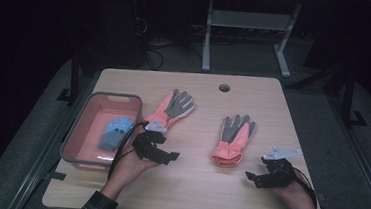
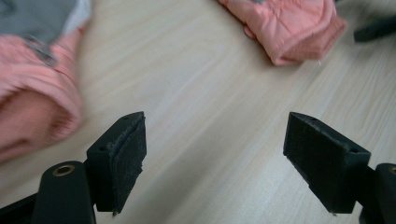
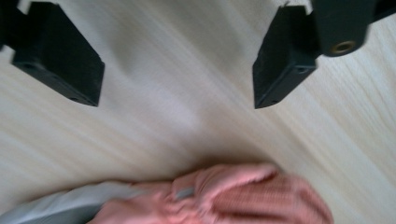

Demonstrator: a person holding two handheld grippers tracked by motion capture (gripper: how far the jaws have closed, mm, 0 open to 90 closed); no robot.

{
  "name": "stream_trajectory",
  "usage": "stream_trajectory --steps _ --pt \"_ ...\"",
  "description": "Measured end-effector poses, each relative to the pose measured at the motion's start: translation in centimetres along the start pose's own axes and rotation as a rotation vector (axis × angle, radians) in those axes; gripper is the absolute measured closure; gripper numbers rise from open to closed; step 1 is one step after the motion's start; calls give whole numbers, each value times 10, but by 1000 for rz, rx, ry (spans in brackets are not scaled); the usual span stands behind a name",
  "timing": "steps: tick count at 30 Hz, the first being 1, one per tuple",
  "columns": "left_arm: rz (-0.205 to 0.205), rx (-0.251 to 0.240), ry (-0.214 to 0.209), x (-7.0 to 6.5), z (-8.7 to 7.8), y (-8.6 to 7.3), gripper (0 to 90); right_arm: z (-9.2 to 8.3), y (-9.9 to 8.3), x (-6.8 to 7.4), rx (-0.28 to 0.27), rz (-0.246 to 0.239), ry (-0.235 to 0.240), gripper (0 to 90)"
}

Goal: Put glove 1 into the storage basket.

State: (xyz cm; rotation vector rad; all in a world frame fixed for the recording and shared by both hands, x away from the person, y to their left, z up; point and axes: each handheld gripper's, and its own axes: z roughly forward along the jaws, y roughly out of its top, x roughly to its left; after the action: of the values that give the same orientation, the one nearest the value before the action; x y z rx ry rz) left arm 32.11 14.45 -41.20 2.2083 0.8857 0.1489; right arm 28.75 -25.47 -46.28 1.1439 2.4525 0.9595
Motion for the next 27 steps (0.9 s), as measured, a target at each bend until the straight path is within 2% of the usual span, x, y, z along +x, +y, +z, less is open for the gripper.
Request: stream_trajectory --steps 3,4,6,7,8,9,10,11,13,14,15,16,18,20,22,23,24,27 --pt "19 36 6 -3 10 -9 209 -5 4 -3 -13 -5 2 266" --pt "19 41 11 -4 15 -13 208 -7 9 -6 -15 -20 8 346" --pt "30 46 21 -5 17 -16 206 -10 14 -8 -35 -36 8 444" --pt "40 50 31 -5 20 -18 206 -10 14 -8 -35 -36 8 444" --pt "43 51 38 -7 22 -20 206 -12 17 -10 -49 -44 11 493" --pt "65 62 59 -9 25 -25 202 -16 24 -14 -73 -37 30 628" --pt "65 62 59 -9 25 -25 198 -16 26 -15 -81 -39 30 673" --pt "72 65 76 -10 27 -28 197 -16 31 -17 -87 -42 42 737" --pt "75 61 76 -10 30 -33 189 -14 39 -20 -96 -42 53 834" --pt "59 50 74 -11 31 -35 189 -14 39 -20 -96 -42 53 834" --pt "67 50 87 -10 32 -38 179 -10 48 -23 -87 -64 64 900" --pt "81 51 98 -10 33 -40 175 -8 51 -24 -88 -67 67 900" --pt "81 56 111 -9 34 -43 163 -6 54 -25 -94 -64 79 900" --pt "100 56 126 -8 35 -47 131 3 67 -28 -90 -73 100 900" --pt "98 53 126 -8 35 -48 131 4 69 -29 -98 -72 110 900" --pt "99 30 120 -9 36 -50 128 11 76 -31 -87 -76 114 900" --pt "99 30 120 -9 36 -50 127 11 76 -31 -87 -76 114 900" --pt "109 -26 111 -7 37 -56 126 21 85 -33 -105 -75 126 900"
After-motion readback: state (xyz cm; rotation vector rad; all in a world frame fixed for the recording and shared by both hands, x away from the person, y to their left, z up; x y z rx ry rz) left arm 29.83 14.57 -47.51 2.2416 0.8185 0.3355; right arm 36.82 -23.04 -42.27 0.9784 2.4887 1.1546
